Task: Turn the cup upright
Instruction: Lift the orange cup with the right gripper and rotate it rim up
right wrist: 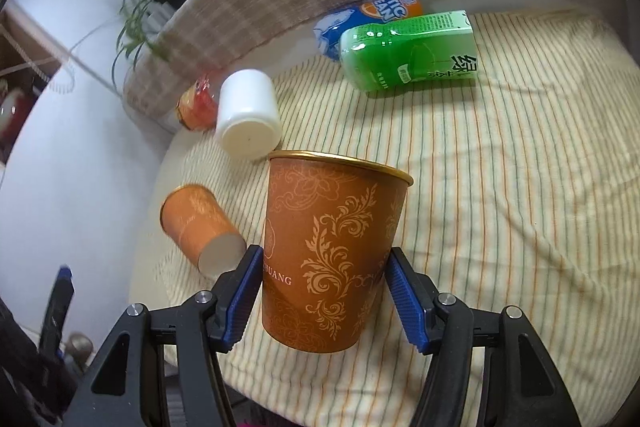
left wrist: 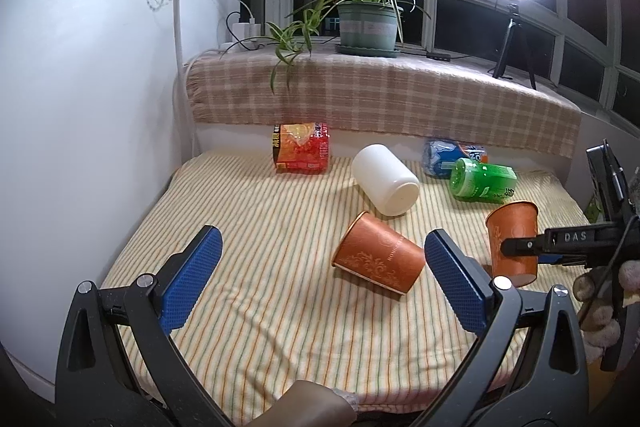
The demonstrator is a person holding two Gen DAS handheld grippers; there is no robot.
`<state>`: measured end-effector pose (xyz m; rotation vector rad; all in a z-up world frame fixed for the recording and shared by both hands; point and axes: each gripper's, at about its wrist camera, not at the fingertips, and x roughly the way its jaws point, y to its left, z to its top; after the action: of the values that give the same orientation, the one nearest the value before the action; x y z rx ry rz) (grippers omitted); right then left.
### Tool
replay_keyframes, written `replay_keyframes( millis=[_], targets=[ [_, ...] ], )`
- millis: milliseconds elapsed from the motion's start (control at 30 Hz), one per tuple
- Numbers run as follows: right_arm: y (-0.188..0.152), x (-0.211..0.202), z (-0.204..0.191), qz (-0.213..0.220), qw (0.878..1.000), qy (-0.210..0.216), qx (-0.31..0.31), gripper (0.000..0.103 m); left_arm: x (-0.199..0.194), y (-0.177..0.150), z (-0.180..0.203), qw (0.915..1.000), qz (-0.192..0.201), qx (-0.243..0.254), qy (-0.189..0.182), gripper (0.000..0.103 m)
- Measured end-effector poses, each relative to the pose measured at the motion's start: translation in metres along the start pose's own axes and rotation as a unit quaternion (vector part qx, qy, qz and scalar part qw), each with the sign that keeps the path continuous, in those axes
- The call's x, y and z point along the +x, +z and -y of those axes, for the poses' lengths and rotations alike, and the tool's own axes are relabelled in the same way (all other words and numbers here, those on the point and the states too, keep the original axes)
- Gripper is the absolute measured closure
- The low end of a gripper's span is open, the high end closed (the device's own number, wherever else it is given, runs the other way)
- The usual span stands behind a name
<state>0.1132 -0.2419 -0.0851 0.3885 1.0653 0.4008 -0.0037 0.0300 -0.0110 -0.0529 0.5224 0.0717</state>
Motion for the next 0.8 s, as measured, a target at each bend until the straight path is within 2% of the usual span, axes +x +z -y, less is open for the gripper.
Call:
replay_keyframes(
  millis=[367,567,667,733,800],
  targets=[
    [-0.006,0.012,-0.010,-0.036,0.998,-0.029,-0.034,0.038,0.005,-0.002,0.007,0.9998,-0.013,-0.003,-0.012,0.000],
    [-0.005,0.017,-0.012,-0.039,0.998,-0.040,-0.041,0.037,0.012,-0.002,0.015,0.9988,-0.031,-0.001,-0.037,0.000],
    [-0.007,0.015,-0.013,-0.033,0.998,-0.041,-0.046,0.031,0.016,-0.002,0.018,0.9972,-0.046,-0.007,-0.058,0.000],
    [-0.009,0.008,-0.014,-0.024,0.998,-0.040,-0.052,0.023,0.018,-0.002,0.022,0.9963,-0.052,-0.006,-0.069,0.000],
    [-0.011,0.000,-0.013,-0.012,0.998,-0.036,-0.053,0.022,0.020,-0.001,0.028,0.9950,-0.058,-0.005,-0.082,0.000]
  ],
)
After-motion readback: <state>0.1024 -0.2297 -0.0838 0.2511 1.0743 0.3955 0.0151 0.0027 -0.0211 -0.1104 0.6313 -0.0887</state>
